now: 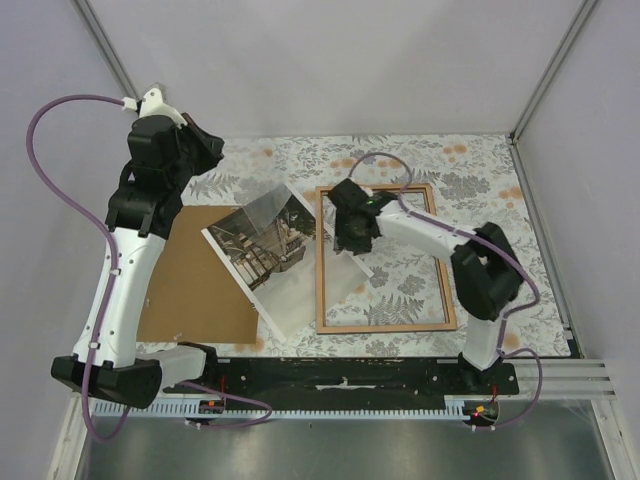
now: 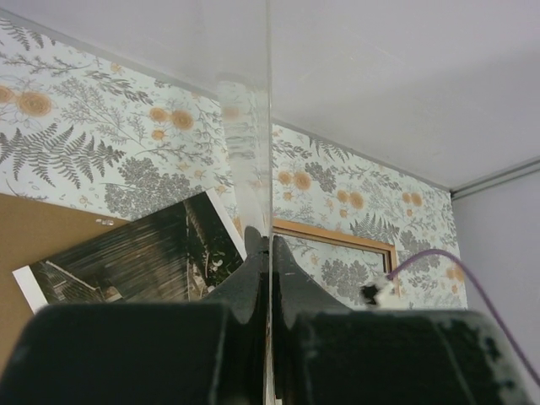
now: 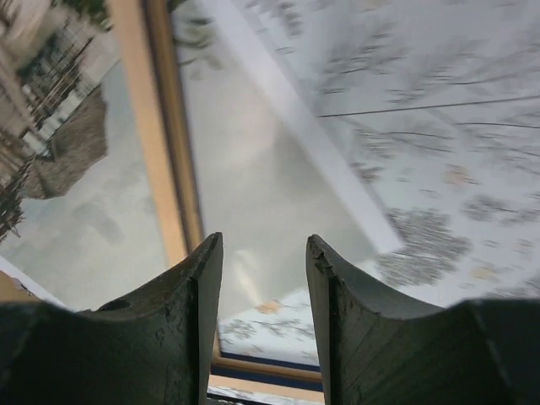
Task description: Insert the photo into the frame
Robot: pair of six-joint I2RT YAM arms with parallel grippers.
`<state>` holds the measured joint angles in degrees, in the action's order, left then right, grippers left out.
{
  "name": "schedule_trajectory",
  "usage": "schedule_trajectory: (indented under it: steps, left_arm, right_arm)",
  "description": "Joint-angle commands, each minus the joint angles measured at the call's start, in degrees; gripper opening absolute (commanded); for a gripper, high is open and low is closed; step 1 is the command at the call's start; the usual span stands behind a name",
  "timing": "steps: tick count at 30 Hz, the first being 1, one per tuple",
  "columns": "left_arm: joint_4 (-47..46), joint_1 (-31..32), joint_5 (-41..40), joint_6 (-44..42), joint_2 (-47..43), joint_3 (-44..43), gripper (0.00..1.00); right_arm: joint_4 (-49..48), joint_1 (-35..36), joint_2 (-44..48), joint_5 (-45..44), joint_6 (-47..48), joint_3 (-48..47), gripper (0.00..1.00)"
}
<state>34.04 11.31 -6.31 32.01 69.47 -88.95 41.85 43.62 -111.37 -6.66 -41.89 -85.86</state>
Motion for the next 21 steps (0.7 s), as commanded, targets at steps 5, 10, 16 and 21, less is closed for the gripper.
schedule_trajectory:
  steps: [5,10,16,21]
  left_arm:
    - [-6.35,-0.06,21.55,3.13,4.44,-2.99,0.02]
    - [-14.69,4.58,39.68,12.71,7.43,2.89,0.02]
    - [-25.67,9.69,50.76,21.06,9.8,9.48,0.02]
    - [-37.54,11.27,55.52,26.6,13.4,18.27,0.02]
  right_arm:
    - [-2.73,-19.15,24.43,-3.63,6.46,14.49,0.55]
    - [-7.82,-35.59,25.51,5.23,10.86,17.31,0.55]
    - [-10.91,-45.44,19.98,13.15,13.67,15.03,0.57]
    - [-12.93,-48.97,15.67,16.23,13.41,14.41,0.58]
